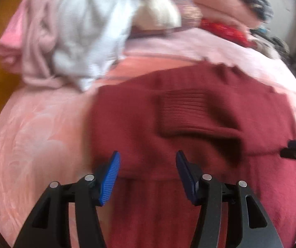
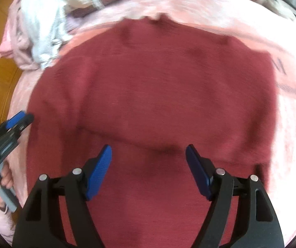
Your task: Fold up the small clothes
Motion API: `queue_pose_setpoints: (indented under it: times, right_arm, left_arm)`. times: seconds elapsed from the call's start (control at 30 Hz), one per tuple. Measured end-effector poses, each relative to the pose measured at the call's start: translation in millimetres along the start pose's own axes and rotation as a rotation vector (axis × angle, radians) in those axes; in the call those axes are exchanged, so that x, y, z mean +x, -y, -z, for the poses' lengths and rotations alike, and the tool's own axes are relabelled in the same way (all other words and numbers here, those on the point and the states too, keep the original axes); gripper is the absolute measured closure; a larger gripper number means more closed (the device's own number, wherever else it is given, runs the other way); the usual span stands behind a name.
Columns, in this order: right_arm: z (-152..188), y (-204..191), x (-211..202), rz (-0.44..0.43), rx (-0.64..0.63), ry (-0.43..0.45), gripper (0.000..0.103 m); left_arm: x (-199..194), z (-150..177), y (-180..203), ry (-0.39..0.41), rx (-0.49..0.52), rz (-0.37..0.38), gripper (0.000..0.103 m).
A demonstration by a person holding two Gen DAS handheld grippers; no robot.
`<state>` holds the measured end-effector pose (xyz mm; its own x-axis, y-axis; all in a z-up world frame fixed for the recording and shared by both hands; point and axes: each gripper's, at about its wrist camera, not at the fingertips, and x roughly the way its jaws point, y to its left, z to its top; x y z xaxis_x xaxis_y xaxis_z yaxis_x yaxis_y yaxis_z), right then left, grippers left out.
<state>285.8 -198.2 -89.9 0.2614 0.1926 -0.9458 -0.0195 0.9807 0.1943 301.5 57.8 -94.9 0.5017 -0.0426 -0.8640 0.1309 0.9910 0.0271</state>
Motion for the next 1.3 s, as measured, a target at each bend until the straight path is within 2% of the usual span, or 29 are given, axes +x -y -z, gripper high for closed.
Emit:
queue_pose_setpoints:
  times: [0.1, 0.17, 0.23, 0.33, 0.47, 0.53, 0.57, 0.6, 0.67, 0.7, 0.73, 0.83, 0.87, 1.0, 1.03, 1.07, 1.1, 1.17, 1.2, 1.3]
  right_arm:
    - [-14, -44, -2, -0.033, -0.074, 0.008, 0.031]
    - [-25, -78, -1, -0.078, -0.131, -0.004, 0.035]
    - [-33, -100, 0, -0.098, -0.175, -0.007, 0.036]
    - [-51, -128, 16, -0.065, -0.202, -0.034, 0.036]
    - [-62, -140, 41, -0.028, -0.21, -0.081, 0.037]
    - [-66, -142, 54, -0.005, -0.216, -0.107, 0.043]
    - [-66, -142, 61, 0.027, -0.219, -0.121, 0.053]
    - [-67, -141, 66, 0.049, -0.218, -0.125, 0.058]
    - [-68, -137, 70, 0.066, -0.218, -0.114, 0.075]
    - [-68, -133, 67, 0.057, -0.208, -0.101, 0.086]
    - [-68, -125, 63, 0.011, -0.175, -0.091, 0.095]
    - [-67, -103, 48, -0.093, -0.08, -0.055, 0.097]
    - [-65, -93, 41, -0.123, -0.043, -0.037, 0.097]
    - [-50, -38, 18, -0.105, 0.091, 0.015, 0.094]
    - [-45, -24, 17, -0.1, 0.115, 0.006, 0.087]
    - [-37, -9, 15, -0.1, 0.129, -0.009, 0.07]
    - [-30, 3, 14, -0.087, 0.143, -0.022, 0.061]
    - [-17, 29, 6, -0.03, 0.185, -0.009, 0.058]
    - [-13, 40, 3, -0.031, 0.197, -0.002, 0.058]
    - [-8, 63, -1, -0.111, 0.239, 0.019, 0.053]
  left_arm:
    - [20, -8, -17, -0.059, -0.015, -0.032, 0.047]
    - [25, -13, -22, -0.057, -0.017, -0.046, 0.048]
    - [30, -18, -30, -0.062, -0.041, -0.033, 0.048]
    - [33, -24, -38, -0.06, -0.056, -0.021, 0.048]
    - [44, -27, -42, -0.093, -0.058, 0.01, 0.048]
    - [50, -26, -45, -0.103, -0.072, 0.026, 0.048]
    - [51, -26, -46, -0.104, -0.073, 0.028, 0.047]
    - [52, -25, -46, -0.099, -0.071, 0.028, 0.047]
    - [53, -24, -45, -0.098, -0.064, 0.023, 0.046]
    - [53, -24, -44, -0.095, -0.062, 0.022, 0.046]
    - [53, -23, -43, -0.092, -0.059, 0.022, 0.046]
    - [52, -21, -43, -0.086, -0.06, 0.029, 0.044]
    - [53, -21, -43, -0.083, -0.064, 0.028, 0.044]
    - [54, -18, -43, -0.075, -0.069, 0.027, 0.043]
    - [54, -18, -43, -0.073, -0.068, 0.025, 0.043]
    - [54, -17, -42, -0.07, -0.064, 0.021, 0.043]
    - [54, -17, -41, -0.067, -0.059, 0.014, 0.043]
    - [53, -15, -38, -0.062, -0.051, 0.002, 0.042]
    - [53, -15, -37, -0.058, -0.047, -0.005, 0.042]
    - [52, -14, -38, -0.054, -0.056, -0.011, 0.042]
